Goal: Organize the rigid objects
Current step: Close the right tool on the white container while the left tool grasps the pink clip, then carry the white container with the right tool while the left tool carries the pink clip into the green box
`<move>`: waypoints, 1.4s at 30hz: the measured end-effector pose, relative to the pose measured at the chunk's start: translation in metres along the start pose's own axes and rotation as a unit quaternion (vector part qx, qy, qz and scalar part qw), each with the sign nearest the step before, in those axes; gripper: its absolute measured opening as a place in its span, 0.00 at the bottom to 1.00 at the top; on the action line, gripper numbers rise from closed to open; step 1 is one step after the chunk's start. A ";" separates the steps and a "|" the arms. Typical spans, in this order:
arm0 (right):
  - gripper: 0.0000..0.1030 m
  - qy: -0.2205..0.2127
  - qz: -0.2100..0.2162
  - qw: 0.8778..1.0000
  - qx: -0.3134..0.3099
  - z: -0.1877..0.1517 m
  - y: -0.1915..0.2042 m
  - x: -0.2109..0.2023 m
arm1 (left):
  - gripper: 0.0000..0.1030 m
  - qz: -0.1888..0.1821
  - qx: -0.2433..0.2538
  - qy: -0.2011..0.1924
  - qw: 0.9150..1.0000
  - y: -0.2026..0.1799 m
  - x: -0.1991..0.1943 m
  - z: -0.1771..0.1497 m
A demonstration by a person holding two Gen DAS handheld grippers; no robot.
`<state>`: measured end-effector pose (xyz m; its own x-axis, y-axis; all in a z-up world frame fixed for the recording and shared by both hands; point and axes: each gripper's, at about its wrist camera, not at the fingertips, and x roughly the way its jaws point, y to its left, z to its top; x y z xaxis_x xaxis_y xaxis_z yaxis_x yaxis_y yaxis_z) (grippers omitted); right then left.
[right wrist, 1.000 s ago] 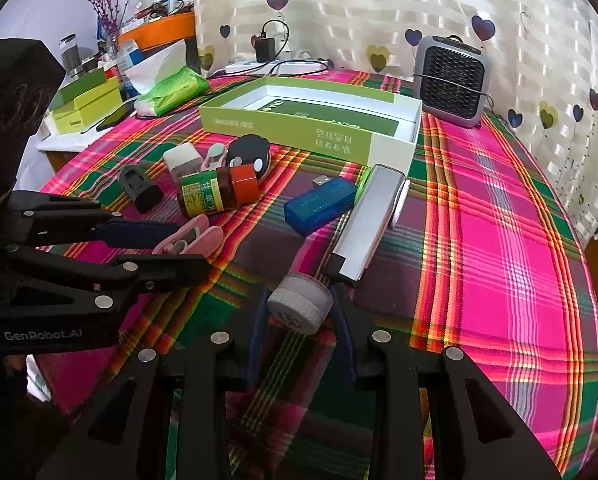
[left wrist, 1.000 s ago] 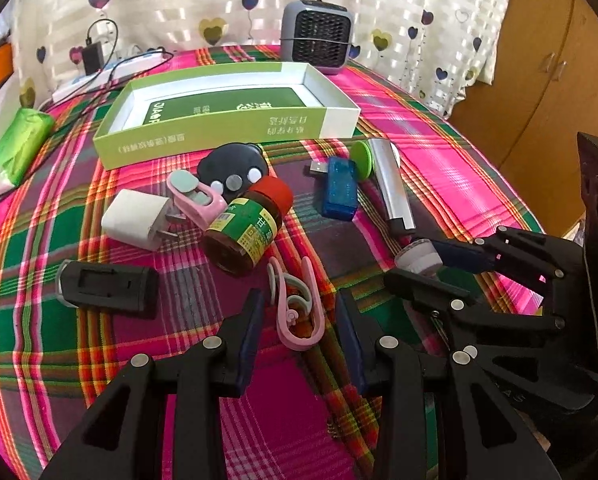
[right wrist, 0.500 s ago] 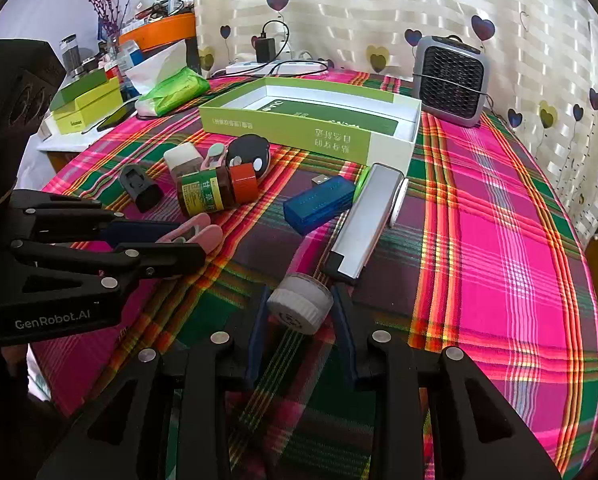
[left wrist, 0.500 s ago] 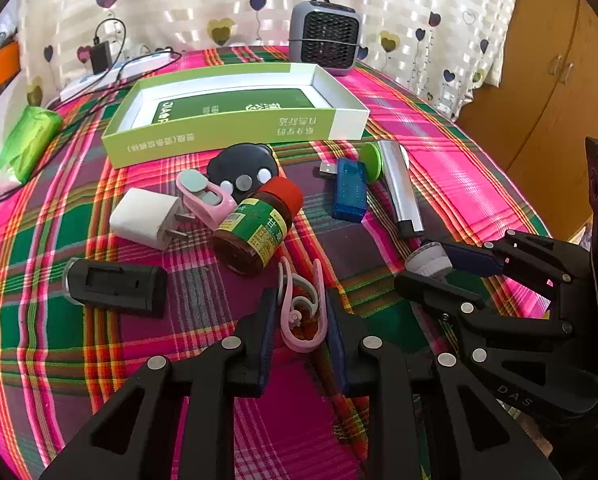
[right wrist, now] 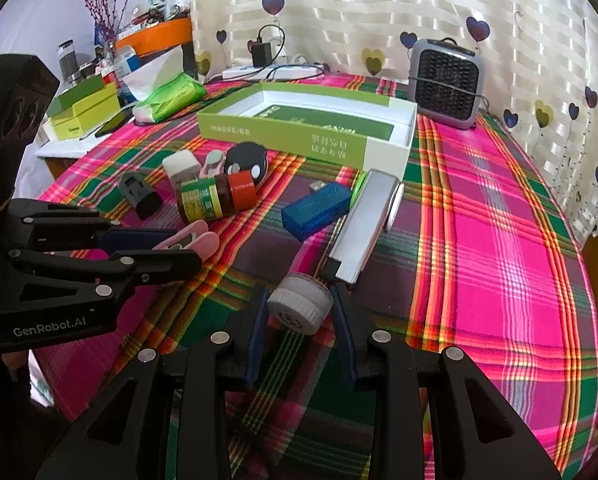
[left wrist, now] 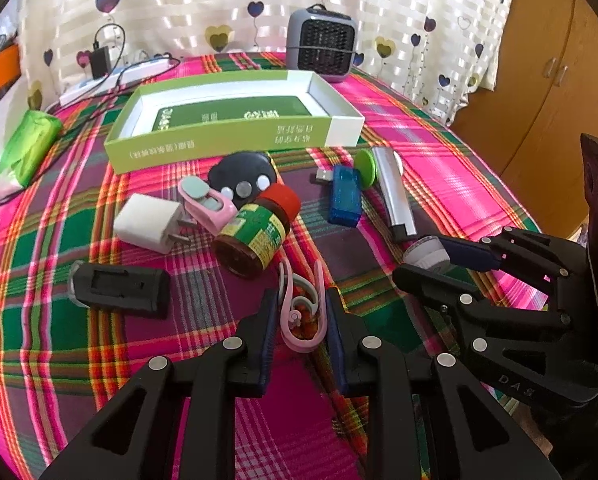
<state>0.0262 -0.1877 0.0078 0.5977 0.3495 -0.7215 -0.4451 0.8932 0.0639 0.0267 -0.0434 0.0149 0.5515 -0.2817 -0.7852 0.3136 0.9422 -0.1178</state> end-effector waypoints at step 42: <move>0.32 -0.018 -0.026 0.999 0.036 0.124 -0.048 0.027 | 0.21 0.015 -0.011 -0.045 0.999 0.078 0.013 0.133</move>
<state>0.1465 -0.1863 0.0705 0.6432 0.3103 -0.7000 -0.3647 0.9280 0.0763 0.1611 0.0022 0.0764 0.6273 -0.2680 -0.7312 0.2803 0.9537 -0.1090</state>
